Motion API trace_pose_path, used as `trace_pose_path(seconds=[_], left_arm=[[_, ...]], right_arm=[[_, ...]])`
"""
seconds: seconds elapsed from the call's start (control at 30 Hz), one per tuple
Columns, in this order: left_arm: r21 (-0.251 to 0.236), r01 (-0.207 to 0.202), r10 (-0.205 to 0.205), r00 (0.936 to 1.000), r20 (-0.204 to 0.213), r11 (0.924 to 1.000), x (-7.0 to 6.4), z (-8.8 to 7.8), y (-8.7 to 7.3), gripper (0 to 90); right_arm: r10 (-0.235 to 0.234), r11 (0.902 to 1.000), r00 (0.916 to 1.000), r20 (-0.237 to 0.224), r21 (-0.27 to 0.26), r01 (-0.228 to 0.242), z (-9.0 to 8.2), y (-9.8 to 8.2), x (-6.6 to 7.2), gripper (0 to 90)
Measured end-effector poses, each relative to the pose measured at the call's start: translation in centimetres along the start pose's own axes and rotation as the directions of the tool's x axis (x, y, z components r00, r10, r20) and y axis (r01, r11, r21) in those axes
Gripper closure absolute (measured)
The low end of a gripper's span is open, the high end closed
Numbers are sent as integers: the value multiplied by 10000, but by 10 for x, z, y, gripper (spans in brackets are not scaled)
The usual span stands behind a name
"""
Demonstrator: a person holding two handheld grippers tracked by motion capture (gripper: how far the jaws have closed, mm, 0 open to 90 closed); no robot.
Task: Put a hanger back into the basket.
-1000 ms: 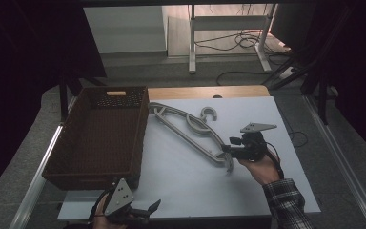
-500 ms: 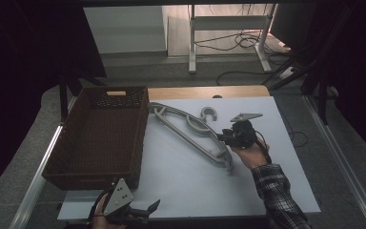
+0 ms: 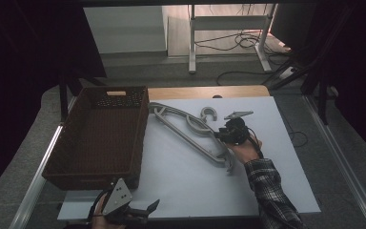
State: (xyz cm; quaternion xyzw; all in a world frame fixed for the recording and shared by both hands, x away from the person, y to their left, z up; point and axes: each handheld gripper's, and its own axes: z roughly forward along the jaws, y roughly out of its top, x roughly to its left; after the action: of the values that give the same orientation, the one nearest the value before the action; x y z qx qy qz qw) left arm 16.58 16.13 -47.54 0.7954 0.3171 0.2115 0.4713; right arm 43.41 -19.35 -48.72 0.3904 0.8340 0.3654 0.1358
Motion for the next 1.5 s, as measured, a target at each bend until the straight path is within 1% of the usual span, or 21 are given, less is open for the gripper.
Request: trace_pose_path(seconds=[0.13,0.17,0.3,0.37,0.47,0.53,0.67,0.77,0.9,0.97,1.13,1.2,1.33,1.43,1.47,1.5], left_arm=[[-27,52,-52,10000,1,10000,0,0,0,31],[-30,51,-51,10000,5,10000,0,0,0,31],[-5,32,-32,10000,4,10000,0,0,0,31],[6,22,-22,10000,-2,10000,0,0,0,31],[29,28,-28,10000,16,10000,0,1,0,31],[38,26,-27,10000,21,10000,0,1,0,31],[36,15,-15,10000,28,10000,-1,1,0,31],[38,11,-11,10000,27,10000,-1,1,0,31],[36,19,-20,10000,34,10000,0,1,0,31],[45,16,-16,10000,35,10000,0,1,0,31],[57,-4,3,10000,45,10000,-1,2,0,31],[59,-13,13,10000,40,10000,-1,2,0,31],[77,-40,40,10000,43,10000,-1,2,0,31],[105,-62,61,10000,43,9999,-1,3,0,31],[136,-97,97,9999,43,9999,-1,3,0,31],[97,-43,42,10000,55,9999,-1,3,0,31]], right_arm=[[141,9999,9999,-56,-14,-142,4,0,-3,653],[117,9999,9999,-56,-5,-117,5,0,-4,655],[244,9996,9997,-72,151,-243,12,0,-5,676],[282,9994,9996,-55,195,-281,15,0,-5,691],[343,9992,9993,-117,202,-340,18,-1,-5,744],[482,9987,9985,-272,192,-477,19,-1,-5,792],[509,9984,9985,-182,244,-504,20,1,-3,802],[716,9972,9973,-166,226,-712,19,1,-3,811],[786,9969,9968,-130,98,-785,16,3,-3,814],[808,9967,9966,-144,6,-808,11,4,-4,815],[991,9938,9944,-356,-471,-1008,0,7,-6,816],[1011,9933,9941,-393,-528,-1031,-1,8,-6,816],[838,9924,9952,-502,-863,-879,-10,10,-4,817],[827,9920,9950,-550,-913,-875,-13,12,-3,817],[700,9933,9965,-458,-891,-739,-14,13,-1,817],[557,9945,9978,-348,-863,-586,-13,13,0,816]])
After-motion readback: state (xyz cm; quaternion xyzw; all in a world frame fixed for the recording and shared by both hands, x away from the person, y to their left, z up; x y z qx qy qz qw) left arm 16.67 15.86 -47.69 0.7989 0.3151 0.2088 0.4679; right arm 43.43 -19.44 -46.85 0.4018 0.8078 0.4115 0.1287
